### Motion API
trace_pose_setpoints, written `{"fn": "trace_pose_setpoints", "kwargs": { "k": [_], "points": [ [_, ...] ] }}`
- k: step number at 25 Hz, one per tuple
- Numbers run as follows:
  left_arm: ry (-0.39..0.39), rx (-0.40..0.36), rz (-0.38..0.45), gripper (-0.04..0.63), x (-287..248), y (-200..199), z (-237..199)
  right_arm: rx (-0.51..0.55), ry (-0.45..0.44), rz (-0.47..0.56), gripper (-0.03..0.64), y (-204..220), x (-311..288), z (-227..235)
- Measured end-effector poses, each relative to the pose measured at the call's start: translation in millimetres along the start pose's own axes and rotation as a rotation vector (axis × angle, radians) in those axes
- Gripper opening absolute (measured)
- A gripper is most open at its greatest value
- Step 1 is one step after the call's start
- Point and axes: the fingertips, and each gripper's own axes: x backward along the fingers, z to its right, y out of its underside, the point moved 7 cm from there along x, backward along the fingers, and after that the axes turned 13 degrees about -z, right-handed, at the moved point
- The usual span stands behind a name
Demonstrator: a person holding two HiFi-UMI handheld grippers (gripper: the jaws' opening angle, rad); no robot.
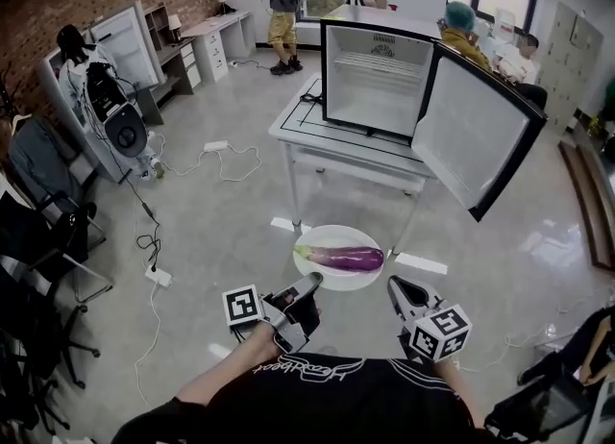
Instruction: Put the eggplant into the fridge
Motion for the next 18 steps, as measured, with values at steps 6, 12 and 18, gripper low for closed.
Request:
{"fn": "trace_pose_setpoints", "kwargs": {
  "k": [6, 12, 18],
  "points": [
    [0.002, 0.001, -0.018, 0.025, -13.1, -57.1, -7.4, -0.045, 0.009, 0.004, 0.006, -27.3, -42.8, 22.6],
    [0.014, 0.014, -0.019, 0.025, -17.8, -100.8, -15.5, -0.034, 0.025, -0.020, 0.006, -36.2, -77.6, 33.5],
    [0.019, 0.025, -0.032, 0.025, -22.8, -118.0, -17.6, -0.054, 0.030, -0.026, 0.006, -42.1, -89.2, 36.4]
  ]
}}
